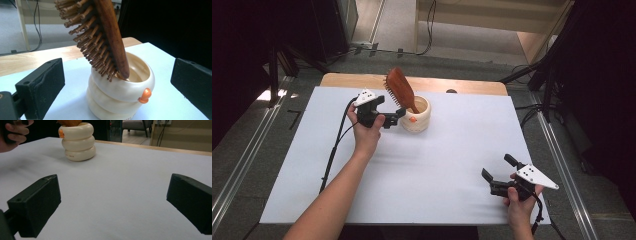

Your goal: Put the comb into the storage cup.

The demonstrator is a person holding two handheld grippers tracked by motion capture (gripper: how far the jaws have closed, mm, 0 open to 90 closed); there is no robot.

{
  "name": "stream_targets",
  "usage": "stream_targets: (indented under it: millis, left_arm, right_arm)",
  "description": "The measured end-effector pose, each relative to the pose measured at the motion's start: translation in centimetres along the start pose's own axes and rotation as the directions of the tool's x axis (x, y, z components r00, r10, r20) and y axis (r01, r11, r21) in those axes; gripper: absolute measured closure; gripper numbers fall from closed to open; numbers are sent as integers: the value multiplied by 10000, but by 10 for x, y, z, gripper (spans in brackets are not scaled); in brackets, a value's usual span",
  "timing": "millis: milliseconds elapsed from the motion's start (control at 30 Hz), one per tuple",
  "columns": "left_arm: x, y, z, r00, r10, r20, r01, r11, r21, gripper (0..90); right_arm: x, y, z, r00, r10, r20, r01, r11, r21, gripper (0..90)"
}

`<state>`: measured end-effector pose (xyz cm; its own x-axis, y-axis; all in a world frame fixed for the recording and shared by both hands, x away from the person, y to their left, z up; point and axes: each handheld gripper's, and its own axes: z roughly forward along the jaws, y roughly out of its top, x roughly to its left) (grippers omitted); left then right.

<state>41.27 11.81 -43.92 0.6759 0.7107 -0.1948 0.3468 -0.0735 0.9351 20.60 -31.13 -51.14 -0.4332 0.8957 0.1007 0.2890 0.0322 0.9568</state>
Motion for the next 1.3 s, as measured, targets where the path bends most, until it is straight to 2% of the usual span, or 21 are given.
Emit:
stream_targets:
  millis: [333,1300]
  left_arm:
    - [-5,-3,-18,9991,420,-9,-420,9990,-177,0]
    - [-15,-20,-72,9934,1139,-130,-1144,9919,-558,0]
  right_arm:
    - [0,0,0,10000,23,7,-23,10000,-4,0]
    - [0,0,0,10000,49,59,-49,10000,-25,0]
